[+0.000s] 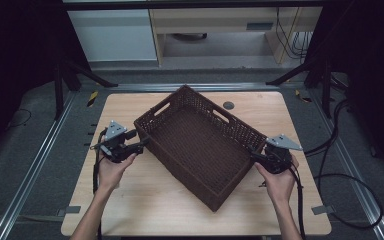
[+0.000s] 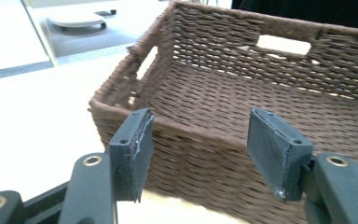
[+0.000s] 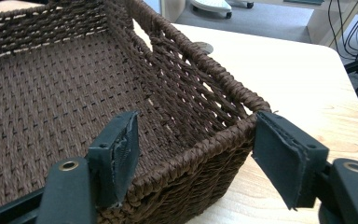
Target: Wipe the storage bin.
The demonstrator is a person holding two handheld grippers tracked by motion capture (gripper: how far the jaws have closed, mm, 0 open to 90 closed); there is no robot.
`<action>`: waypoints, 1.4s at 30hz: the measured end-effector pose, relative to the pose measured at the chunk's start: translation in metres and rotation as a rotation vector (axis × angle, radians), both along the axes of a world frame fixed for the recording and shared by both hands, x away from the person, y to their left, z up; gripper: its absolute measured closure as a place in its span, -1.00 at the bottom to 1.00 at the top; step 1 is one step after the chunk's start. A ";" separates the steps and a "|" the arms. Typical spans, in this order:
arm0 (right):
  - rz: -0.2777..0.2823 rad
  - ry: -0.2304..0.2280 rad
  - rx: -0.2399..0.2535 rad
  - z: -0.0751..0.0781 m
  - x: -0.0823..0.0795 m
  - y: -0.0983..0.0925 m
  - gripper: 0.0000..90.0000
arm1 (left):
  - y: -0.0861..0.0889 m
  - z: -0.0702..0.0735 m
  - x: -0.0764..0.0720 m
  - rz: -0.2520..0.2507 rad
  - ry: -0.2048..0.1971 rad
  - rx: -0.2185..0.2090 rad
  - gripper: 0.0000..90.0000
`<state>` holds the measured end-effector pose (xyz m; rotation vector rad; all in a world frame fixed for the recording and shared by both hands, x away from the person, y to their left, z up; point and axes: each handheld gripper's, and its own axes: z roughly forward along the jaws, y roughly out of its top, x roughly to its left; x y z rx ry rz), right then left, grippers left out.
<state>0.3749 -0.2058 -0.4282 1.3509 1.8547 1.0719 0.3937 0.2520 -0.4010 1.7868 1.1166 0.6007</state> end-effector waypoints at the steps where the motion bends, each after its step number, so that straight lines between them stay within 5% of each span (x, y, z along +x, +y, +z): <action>1: -0.001 -0.001 0.007 -0.001 0.001 -0.001 -0.29 | 0.002 0.000 0.003 0.006 0.001 0.001 -0.13; 14: 0.004 0.004 0.022 -0.003 0.011 -0.005 -0.32 | 0.019 -0.013 0.048 0.089 0.036 0.022 -0.14; 20: 0.009 -0.002 0.022 -0.003 0.011 -0.005 -0.32 | 0.020 -0.021 0.060 0.056 0.053 0.006 -0.07; 27: 0.050 -0.025 0.039 0.007 0.002 -0.002 -0.39 | 0.020 -0.019 0.053 0.042 0.066 0.022 0.01; 32: 0.088 -0.016 0.025 0.008 -0.007 0.003 -0.38 | 0.023 -0.020 0.033 0.052 0.066 -0.015 0.00; 37: 0.121 0.013 0.029 0.003 -0.012 0.008 -0.18 | 0.024 -0.019 0.023 0.043 0.069 -0.016 -0.01; 42: 0.121 0.023 0.034 0.002 -0.008 0.010 -0.04 | 0.026 -0.016 0.030 0.040 0.063 -0.010 0.10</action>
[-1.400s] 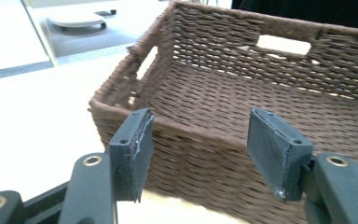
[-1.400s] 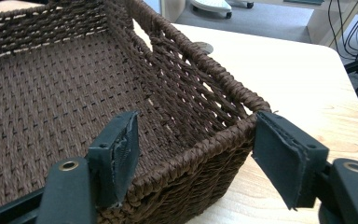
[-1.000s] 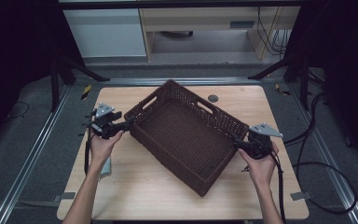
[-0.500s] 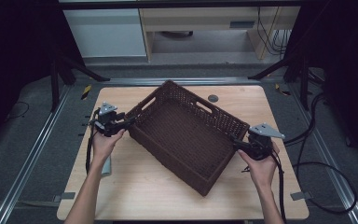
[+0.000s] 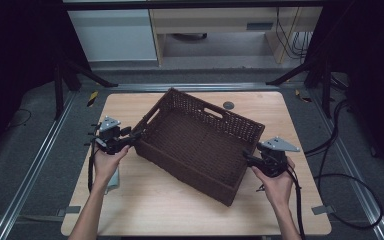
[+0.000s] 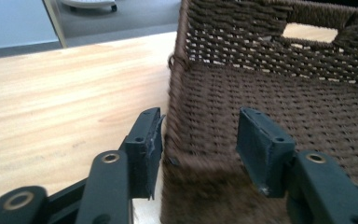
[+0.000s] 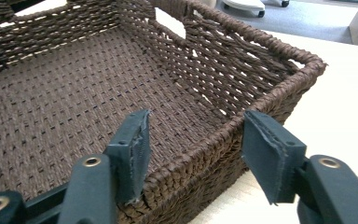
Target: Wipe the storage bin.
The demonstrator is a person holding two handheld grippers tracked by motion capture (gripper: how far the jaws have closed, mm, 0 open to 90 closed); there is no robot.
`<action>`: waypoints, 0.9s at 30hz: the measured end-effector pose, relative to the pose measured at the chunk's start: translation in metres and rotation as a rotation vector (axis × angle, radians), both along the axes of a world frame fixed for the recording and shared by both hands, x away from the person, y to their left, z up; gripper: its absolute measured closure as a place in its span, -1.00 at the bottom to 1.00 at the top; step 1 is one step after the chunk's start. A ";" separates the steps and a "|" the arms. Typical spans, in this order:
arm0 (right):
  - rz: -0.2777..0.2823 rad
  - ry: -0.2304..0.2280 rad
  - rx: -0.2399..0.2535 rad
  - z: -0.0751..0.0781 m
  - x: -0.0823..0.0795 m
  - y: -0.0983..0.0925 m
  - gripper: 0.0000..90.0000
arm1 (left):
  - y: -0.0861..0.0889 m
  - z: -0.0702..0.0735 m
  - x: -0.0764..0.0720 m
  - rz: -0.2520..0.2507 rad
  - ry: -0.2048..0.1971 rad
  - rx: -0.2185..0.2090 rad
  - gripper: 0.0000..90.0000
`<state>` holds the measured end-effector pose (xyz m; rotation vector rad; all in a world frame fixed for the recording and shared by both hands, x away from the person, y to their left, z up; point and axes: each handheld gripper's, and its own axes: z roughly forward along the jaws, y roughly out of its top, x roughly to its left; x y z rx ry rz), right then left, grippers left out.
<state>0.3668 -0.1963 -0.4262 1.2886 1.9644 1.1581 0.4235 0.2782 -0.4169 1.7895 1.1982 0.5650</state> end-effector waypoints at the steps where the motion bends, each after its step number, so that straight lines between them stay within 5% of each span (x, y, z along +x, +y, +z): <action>1: -0.001 -0.001 -0.003 0.000 0.001 0.000 -0.02 | 0.001 0.000 0.002 0.000 0.003 -0.004 0.12; 7: -0.023 -0.009 -0.017 -0.001 0.010 0.000 0.02 | -0.002 -0.005 0.007 -0.010 0.044 0.063 0.40; 9: -0.013 -0.003 -0.024 0.001 0.011 -0.001 0.03 | -0.002 -0.005 0.003 -0.015 0.038 0.054 0.49; 13: -0.014 -0.015 0.011 0.007 0.007 -0.007 0.00 | -0.002 -0.003 -0.006 -0.022 0.034 0.075 0.51; 21: 0.032 0.010 -0.005 0.007 -0.010 -0.004 0.14 | -0.004 -0.003 -0.034 -0.026 0.011 0.088 0.44; 27: 0.022 0.034 0.007 0.003 -0.006 -0.001 0.27 | -0.003 -0.004 -0.040 -0.035 -0.005 0.073 0.44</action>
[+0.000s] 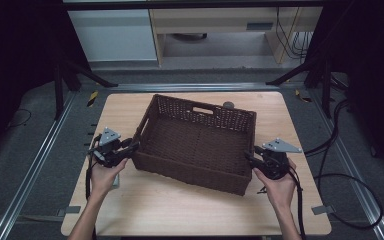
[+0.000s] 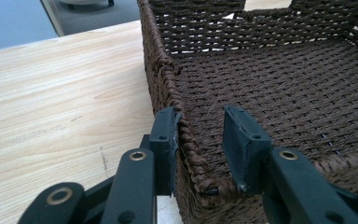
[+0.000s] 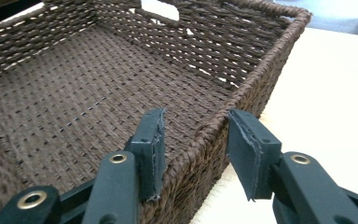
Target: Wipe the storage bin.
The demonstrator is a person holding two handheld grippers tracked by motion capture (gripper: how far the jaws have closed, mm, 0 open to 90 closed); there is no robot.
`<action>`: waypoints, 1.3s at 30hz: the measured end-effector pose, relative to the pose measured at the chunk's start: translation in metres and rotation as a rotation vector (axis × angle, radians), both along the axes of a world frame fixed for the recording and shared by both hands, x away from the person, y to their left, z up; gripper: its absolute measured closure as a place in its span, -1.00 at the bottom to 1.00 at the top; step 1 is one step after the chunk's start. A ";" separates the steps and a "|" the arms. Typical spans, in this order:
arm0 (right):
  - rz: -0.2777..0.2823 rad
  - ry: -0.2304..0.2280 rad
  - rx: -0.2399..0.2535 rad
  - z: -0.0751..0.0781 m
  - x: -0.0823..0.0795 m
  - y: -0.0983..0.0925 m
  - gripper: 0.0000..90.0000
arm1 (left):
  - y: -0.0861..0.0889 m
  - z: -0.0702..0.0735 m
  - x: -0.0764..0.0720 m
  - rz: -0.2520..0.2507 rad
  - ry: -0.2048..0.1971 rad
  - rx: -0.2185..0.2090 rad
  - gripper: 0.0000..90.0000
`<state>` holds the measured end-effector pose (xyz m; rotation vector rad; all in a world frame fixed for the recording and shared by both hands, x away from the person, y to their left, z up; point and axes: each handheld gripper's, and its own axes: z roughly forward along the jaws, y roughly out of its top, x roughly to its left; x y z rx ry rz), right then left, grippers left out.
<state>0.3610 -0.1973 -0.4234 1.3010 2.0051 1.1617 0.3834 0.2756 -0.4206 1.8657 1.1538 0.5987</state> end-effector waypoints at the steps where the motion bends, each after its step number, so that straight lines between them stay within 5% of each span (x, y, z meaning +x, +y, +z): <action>1: -0.003 0.002 -0.002 0.000 0.001 0.000 0.29 | 0.001 0.000 0.001 0.008 0.004 0.001 0.44; 6: -0.015 -0.002 -0.013 -0.001 0.007 0.001 0.36 | 0.001 -0.003 0.010 0.024 0.006 -0.010 0.43; 11: -0.017 -0.001 -0.004 -0.001 0.015 0.000 0.38 | -0.004 -0.009 0.012 0.006 0.023 0.030 0.55; 20: -0.007 -0.015 0.004 0.004 0.008 -0.002 0.29 | -0.009 -0.009 -0.008 -0.003 0.028 0.060 0.58; 30: -0.007 0.006 -0.043 0.002 0.005 -0.001 0.50 | -0.010 -0.009 -0.033 0.007 0.037 0.030 0.52; 39: 0.020 0.008 -0.047 0.003 -0.018 -0.003 0.47 | -0.007 -0.009 -0.050 -0.006 0.041 0.017 0.51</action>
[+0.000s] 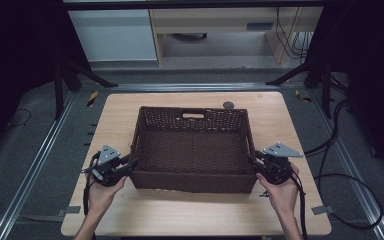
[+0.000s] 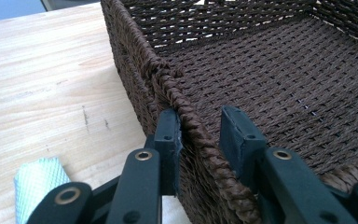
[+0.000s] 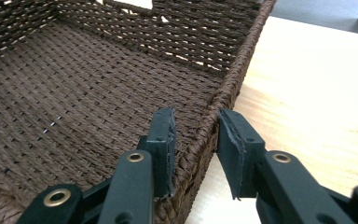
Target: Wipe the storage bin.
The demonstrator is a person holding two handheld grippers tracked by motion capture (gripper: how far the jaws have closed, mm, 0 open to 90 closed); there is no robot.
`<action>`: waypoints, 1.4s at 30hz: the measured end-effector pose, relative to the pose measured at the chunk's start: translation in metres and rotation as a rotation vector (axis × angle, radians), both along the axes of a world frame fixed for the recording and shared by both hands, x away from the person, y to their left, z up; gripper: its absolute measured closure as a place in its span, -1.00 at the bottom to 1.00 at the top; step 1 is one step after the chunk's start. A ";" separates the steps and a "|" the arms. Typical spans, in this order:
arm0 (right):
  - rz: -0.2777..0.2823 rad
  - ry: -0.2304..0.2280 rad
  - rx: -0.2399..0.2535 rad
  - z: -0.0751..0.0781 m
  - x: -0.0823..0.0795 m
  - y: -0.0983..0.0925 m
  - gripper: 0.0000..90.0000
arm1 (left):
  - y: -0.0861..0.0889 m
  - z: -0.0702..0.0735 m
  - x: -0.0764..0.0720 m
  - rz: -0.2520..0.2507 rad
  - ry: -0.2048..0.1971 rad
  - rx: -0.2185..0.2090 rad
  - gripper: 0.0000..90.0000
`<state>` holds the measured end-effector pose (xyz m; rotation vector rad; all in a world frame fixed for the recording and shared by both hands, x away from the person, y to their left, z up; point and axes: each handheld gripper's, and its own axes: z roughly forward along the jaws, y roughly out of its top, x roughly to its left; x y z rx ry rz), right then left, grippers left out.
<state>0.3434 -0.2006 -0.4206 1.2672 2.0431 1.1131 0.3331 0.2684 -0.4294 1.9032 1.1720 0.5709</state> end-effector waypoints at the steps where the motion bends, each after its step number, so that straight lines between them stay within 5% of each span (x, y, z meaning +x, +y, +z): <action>1: 0.006 -0.002 0.000 0.001 -0.001 0.000 0.46 | 0.000 0.000 0.000 0.002 0.002 -0.008 0.51; 7: 0.016 -0.041 0.031 0.006 0.014 -0.004 0.33 | 0.000 -0.001 0.001 0.012 -0.004 -0.007 0.51; 17: 0.022 0.023 -0.002 -0.012 0.042 0.000 0.34 | -0.004 -0.002 0.000 0.015 -0.006 -0.009 0.52; 19: 0.021 0.030 0.024 -0.013 0.042 -0.002 0.35 | -0.004 -0.002 0.000 0.017 -0.006 -0.011 0.52; 26: 0.013 0.035 -0.005 -0.012 0.040 -0.001 0.49 | -0.006 -0.002 -0.002 0.019 -0.012 -0.023 0.51; 33: -0.020 0.039 -0.012 -0.011 0.032 -0.010 0.55 | -0.011 -0.002 -0.004 -0.035 -0.010 -0.051 0.37; 42: -0.035 0.038 -0.010 -0.010 0.024 -0.020 0.55 | 0.013 0.022 -0.014 -0.034 -0.101 -0.094 0.19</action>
